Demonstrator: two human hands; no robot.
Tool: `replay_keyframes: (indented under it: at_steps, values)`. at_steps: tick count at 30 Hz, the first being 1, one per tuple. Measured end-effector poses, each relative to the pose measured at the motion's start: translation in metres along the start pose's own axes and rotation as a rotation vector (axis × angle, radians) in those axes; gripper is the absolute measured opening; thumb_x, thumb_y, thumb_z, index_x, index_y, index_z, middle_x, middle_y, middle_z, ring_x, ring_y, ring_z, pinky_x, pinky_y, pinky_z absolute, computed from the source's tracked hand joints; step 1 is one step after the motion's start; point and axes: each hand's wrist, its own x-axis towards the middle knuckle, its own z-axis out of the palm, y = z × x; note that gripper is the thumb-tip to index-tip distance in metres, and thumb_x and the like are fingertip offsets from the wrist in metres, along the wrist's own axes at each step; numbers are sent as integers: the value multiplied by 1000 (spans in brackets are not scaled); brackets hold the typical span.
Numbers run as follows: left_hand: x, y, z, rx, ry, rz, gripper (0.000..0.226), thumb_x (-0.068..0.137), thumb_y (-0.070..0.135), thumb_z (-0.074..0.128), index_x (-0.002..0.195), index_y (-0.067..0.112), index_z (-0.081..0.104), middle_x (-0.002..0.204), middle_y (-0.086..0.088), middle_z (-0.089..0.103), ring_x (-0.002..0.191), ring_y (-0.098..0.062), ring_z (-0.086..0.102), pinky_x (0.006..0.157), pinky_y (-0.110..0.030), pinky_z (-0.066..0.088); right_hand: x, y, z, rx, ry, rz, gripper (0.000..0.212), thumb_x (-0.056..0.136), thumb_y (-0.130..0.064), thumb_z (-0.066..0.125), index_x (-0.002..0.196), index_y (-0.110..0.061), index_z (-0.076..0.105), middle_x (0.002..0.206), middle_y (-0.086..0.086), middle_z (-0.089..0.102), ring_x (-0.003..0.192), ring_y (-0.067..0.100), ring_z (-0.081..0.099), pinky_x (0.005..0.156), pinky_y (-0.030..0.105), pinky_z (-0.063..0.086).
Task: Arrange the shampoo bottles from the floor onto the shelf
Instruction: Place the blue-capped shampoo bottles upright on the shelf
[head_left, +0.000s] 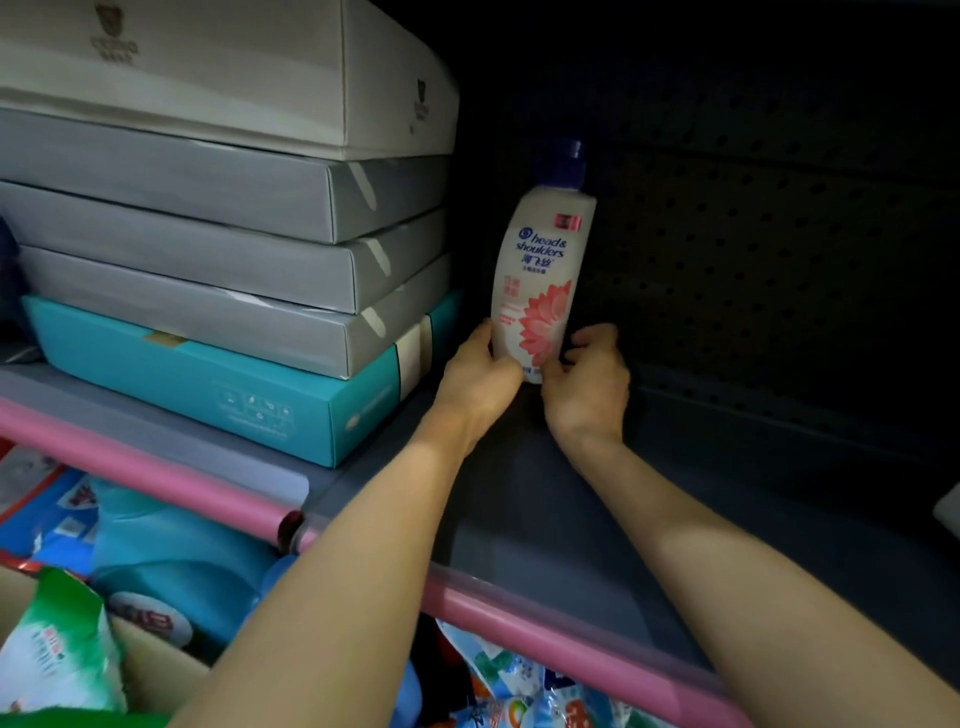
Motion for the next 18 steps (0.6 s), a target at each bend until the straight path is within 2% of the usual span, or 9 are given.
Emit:
replay_keyframes:
  at_steps: [2,6,10,11,13,15,16,18]
  values:
    - [1,-1,-1,-4,15,6,55,85,7,49,136,27,47,130,1,58,118,-16,52,105,-35,41,-1,1,-1,-24,19,-40,23,92,-21,60,112,-9,59,109,9,65,95,19,62,72,25,45]
    - [1,-3,-1,14,13,22,53,86,7,50,135,27,48,128,1,59,116,-15,53,101,-32,42,-3,1,-4,-27,-56,-67,20,94,-19,56,106,-8,68,102,8,69,81,11,57,71,23,47]
    - [3,-3,1,57,9,24,52,89,21,55,139,28,40,132,1,55,113,-10,49,89,-24,35,-3,2,-6,-22,-117,-69,22,97,-14,47,101,-6,67,95,11,68,85,20,64,73,31,53]
    - [4,-4,1,70,3,19,54,89,22,54,141,28,38,134,1,54,115,-11,48,89,-24,33,-3,1,-6,-52,-150,-69,22,98,-12,45,104,-6,65,96,13,67,87,24,64,75,33,54]
    - [5,-5,1,83,-7,13,57,90,21,53,144,28,33,136,0,52,120,-13,47,89,-23,32,-4,-1,-5,-146,-235,-79,29,98,-12,42,122,-5,55,105,16,65,95,29,63,81,38,54]
    - [5,-5,1,91,-12,8,59,90,21,52,145,28,32,137,1,51,113,-8,44,89,-23,31,-4,-2,-4,-218,-301,-91,45,97,-14,43,140,-5,38,113,17,63,101,32,61,84,41,53]
    - [5,-5,1,95,-9,4,58,90,21,52,144,28,34,135,1,52,110,-7,44,88,-23,31,-5,-2,-4,-230,-315,-95,49,96,-15,44,143,-6,33,115,16,63,102,31,61,84,40,53]
    - [7,-5,0,103,-2,-3,51,90,20,52,139,29,41,132,1,55,114,-12,49,86,-24,32,-5,-2,-4,-227,-318,-102,49,94,-14,46,141,-8,36,114,14,63,101,30,61,81,37,53]
